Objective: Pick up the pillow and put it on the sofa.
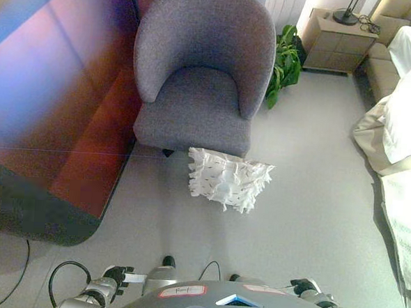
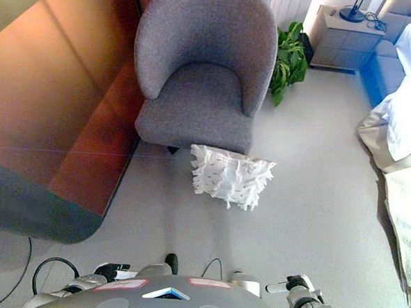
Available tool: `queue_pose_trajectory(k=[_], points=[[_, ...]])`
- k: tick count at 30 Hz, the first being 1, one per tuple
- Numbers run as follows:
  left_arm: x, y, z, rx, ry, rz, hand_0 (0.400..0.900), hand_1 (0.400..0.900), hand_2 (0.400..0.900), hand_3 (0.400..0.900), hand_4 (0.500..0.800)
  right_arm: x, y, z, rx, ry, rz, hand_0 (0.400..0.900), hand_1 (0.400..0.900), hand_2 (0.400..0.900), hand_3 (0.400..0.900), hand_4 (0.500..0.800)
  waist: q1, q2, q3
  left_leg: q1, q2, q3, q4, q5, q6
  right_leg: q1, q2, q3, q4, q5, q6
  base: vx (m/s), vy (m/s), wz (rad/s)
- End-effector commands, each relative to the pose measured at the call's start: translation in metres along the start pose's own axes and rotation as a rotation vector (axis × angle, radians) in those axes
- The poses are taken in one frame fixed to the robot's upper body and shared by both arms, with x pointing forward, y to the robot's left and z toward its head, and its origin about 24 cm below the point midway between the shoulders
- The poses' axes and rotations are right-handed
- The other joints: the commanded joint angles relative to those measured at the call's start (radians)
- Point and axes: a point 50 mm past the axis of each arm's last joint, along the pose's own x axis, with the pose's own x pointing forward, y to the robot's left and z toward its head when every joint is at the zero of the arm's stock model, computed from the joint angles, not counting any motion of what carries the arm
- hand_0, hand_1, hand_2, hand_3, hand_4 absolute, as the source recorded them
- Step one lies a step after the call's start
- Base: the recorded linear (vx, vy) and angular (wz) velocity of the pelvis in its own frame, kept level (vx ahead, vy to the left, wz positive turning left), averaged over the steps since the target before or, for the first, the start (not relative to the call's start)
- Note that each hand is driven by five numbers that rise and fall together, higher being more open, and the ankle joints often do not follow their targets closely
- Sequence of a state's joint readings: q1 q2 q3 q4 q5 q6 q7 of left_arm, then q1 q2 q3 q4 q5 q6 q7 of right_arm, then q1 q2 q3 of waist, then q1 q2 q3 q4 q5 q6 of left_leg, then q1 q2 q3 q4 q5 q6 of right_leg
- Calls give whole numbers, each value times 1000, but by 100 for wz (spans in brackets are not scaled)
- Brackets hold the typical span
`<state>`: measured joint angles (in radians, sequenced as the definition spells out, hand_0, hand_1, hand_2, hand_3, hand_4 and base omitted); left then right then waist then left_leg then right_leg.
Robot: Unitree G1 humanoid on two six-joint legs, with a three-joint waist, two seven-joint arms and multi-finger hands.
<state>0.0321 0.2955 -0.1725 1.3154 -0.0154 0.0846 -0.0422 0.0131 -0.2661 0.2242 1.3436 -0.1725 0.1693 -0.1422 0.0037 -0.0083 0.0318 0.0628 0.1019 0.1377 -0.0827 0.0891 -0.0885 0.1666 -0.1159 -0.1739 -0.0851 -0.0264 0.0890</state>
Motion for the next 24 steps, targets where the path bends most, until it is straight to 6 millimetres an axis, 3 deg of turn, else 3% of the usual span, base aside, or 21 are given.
queue_pose_trajectory(k=[1,16,21,24], points=[[0,14,21,18,-41,35,900,900,900,900,800,2,-27,16,-46,-16,-78,900,900,900,900,800,12,3,30,49,-41,13,-5,-94,59,-62,-11,-20,10,73,19,0,0,0],[-1,16,22,28,-41,45,900,900,900,900,800,1,-25,20,-23,-25,-76,900,900,900,900,800,7,3,38,45,-38,16,-5,-90,60,-72,-7,-24,36,58,13,0,-14,-1],[-1,20,32,36,-64,49,900,900,900,900,800,1,-28,25,-9,-37,-74,900,900,900,900,800,-5,-2,57,40,-11,11,1,-77,56,-101,22,5,66,38,-8,-22,-143,-5],[-1,18,39,30,-76,48,900,900,900,900,800,1,-32,26,-8,-30,-72,900,900,900,900,800,-15,-25,75,3,18,16,134,-102,44,-122,35,28,79,35,-36,-7,-199,-6]])
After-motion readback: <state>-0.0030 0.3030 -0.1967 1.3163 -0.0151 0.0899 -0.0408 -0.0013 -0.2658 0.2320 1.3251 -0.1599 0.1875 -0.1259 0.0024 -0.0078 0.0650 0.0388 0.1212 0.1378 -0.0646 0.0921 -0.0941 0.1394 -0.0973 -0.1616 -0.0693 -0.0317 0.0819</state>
